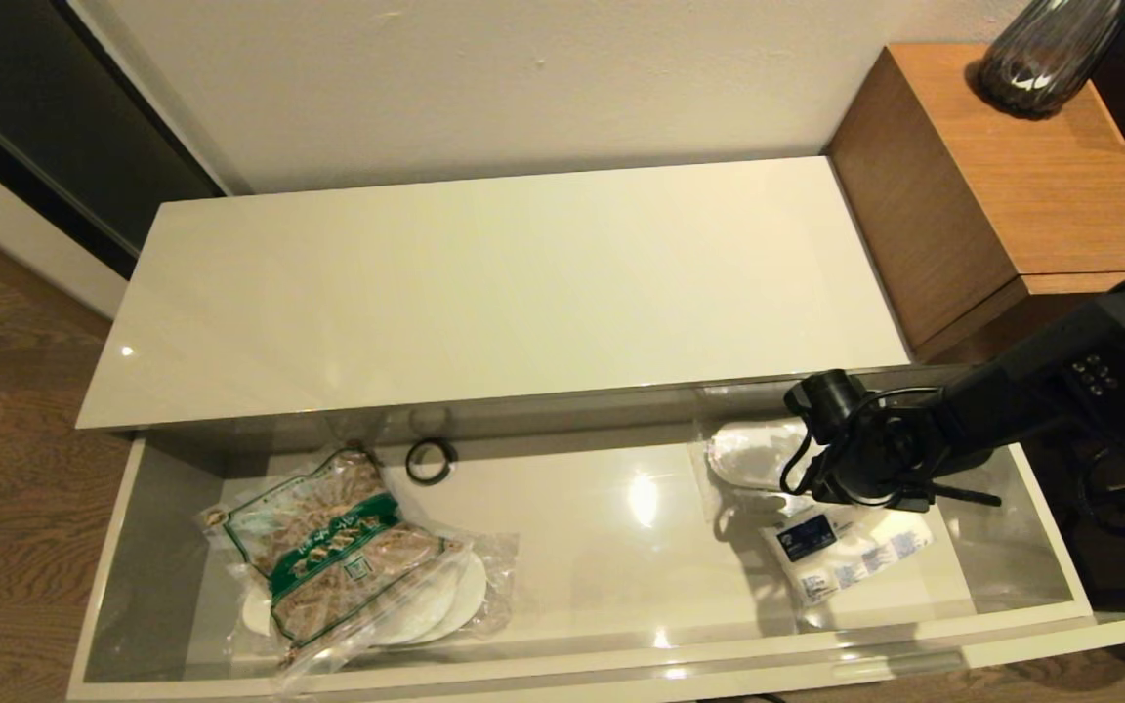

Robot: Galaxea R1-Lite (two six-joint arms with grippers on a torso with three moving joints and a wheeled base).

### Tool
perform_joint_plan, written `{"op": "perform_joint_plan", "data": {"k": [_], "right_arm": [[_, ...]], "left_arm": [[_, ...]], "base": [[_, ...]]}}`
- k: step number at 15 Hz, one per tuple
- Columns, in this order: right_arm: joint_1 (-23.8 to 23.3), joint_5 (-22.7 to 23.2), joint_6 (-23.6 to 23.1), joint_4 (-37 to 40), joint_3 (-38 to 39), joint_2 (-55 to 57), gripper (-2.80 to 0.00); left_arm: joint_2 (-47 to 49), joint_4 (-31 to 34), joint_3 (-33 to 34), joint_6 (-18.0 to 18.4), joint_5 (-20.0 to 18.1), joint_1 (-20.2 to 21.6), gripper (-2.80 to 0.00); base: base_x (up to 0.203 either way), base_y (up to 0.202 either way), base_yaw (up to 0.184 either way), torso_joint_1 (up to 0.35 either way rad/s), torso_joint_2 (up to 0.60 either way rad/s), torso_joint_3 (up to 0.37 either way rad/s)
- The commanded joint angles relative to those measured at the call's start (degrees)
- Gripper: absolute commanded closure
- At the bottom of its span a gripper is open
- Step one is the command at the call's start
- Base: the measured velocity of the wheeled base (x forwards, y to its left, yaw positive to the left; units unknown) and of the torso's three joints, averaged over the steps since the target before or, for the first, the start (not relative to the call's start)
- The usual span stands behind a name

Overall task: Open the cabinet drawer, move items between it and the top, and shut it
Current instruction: Take out the disposable slippers from the drawer

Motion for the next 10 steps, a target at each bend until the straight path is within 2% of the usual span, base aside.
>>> {"op": "perform_joint_plan", "data": {"k": [1,10], "right_arm": [[0.02,-0.19,-0.22,0.13,-0.45,-0.87,-2.8],[8.91,0.16,-4.64,-0.12,1.41,-1.19,-2.8]], "left_arm": [[0.07,-0.03,0.01,-0.05,-0.01,0.01,0.0],[0.07,-0.03,0.01,-0.05,0.01,0.01,0.0]], "base": [[0.0,0.0,0.0,0.0,0.0,0.0],[0.0,0.0,0.0,0.0,0.0,0.0]]}}
